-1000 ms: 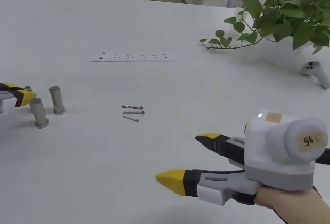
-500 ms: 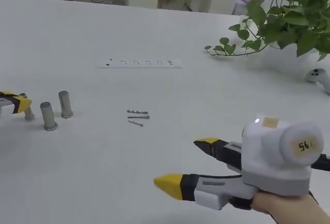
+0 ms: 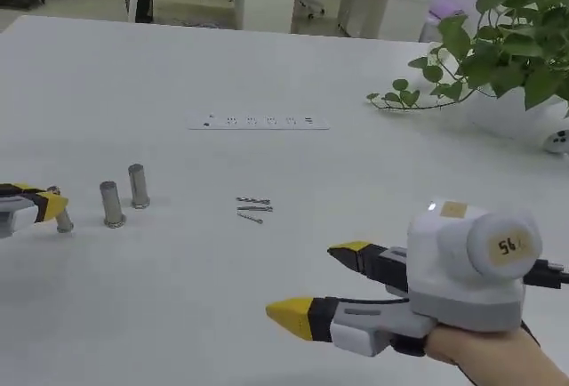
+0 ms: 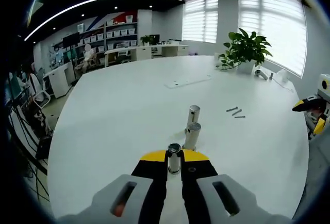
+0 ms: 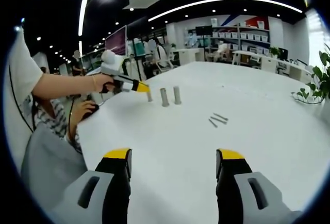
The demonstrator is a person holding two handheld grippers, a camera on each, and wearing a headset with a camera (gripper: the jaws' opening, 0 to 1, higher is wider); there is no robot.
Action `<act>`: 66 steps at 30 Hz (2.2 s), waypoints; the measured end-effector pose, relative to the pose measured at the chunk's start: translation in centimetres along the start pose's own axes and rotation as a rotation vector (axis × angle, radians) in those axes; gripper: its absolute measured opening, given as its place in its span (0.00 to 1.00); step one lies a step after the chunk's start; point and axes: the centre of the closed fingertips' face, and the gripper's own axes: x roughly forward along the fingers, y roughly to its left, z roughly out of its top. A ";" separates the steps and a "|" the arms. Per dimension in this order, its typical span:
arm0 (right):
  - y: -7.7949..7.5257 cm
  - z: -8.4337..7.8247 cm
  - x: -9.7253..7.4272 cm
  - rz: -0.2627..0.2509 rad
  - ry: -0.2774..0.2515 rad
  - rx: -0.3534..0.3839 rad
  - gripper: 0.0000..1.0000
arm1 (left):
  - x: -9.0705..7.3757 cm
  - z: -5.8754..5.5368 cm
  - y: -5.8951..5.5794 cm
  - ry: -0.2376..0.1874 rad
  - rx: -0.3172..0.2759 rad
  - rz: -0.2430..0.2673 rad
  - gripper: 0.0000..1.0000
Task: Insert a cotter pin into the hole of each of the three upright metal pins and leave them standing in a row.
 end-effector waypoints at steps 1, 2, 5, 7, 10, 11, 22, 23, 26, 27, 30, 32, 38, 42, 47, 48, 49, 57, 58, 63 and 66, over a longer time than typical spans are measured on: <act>0.0 0.1 0.0 -0.001 -0.004 0.001 0.66 | -0.3 0.0 -0.4 -0.003 0.005 -0.002 0.07; 0.0 0.1 0.0 -0.001 -0.006 0.001 0.65 | -0.4 0.1 -0.6 -0.005 0.007 -0.003 0.07; -0.1 0.4 -0.1 -0.002 -0.017 0.023 0.62 | -1.0 0.3 -1.8 -0.011 0.017 -0.009 0.07; -0.1 0.6 -0.2 0.001 -0.025 0.029 0.61 | -1.3 0.4 -2.6 -0.018 0.022 -0.017 0.07; 0.0 0.7 -0.2 0.002 -0.026 0.023 0.60 | -1.7 0.5 -4.2 -0.026 0.037 -0.033 0.07; 0.1 0.7 -0.3 0.002 -0.025 0.018 0.60 | -1.7 0.5 -4.6 -0.026 0.039 -0.038 0.07; 0.9 0.3 -0.9 0.017 -0.026 0.013 0.60 | -1.0 -0.9 -9.7 -0.006 0.045 -0.099 0.07; 0.9 0.4 -1.0 0.017 -0.027 0.016 0.60 | -1.0 -0.9 -10.0 -0.007 0.044 -0.102 0.07; 0.8 0.4 -1.3 0.014 -0.031 0.019 0.59 | -0.5 -1.0 -11.2 -0.002 0.047 -0.115 0.07; 0.8 0.4 -1.5 0.012 -0.033 0.020 0.59 | -0.3 -1.0 -11.7 0.001 0.051 -0.113 0.07; 0.6 0.5 -1.8 0.007 -0.039 0.026 0.58 | 0.0 -1.1 -12.4 0.003 0.044 -0.105 0.07; 0.4 0.5 -2.0 0.002 -0.044 0.034 0.58 | 0.3 -1.3 -12.8 0.007 0.021 -0.105 0.07; 0.3 0.4 -2.4 -0.010 -0.053 0.048 0.58 | 0.8 -2.0 -13.6 0.019 -0.014 -0.073 0.07; 0.5 0.4 -2.5 -0.007 -0.065 0.065 0.58 | 1.3 -1.5 -14.5 0.002 -0.027 -0.068 0.07; 0.8 0.6 -2.4 -0.003 -0.071 0.069 0.58 | 1.6 -1.3 -15.5 0.007 -0.002 -0.050 0.07; 0.8 0.6 -2.4 -0.002 -0.072 0.068 0.58 | 1.6 -1.3 -15.6 0.007 -0.005 -0.047 0.07; 0.8 0.6 -2.5 -0.002 -0.072 0.067 0.58 | 1.7 -1.3 -15.5 0.007 -0.003 -0.046 0.07; 0.6 -0.1 -2.7 -0.010 -0.061 0.075 0.58 | 1.5 -1.3 -15.4 -0.004 -0.023 -0.014 0.07; 0.7 -0.1 -2.7 -0.009 -0.061 0.075 0.58 | 1.5 -1.3 -15.4 -0.004 -0.020 -0.014 0.07; 0.7 -0.2 -2.6 -0.007 -0.058 0.078 0.58 | 1.6 -1.6 -15.6 0.011 0.014 -0.007 0.08; 0.7 -0.2 -2.6 -0.006 -0.059 0.077 0.58 | 1.7 -2.1 -15.5 0.027 0.022 -0.006 0.08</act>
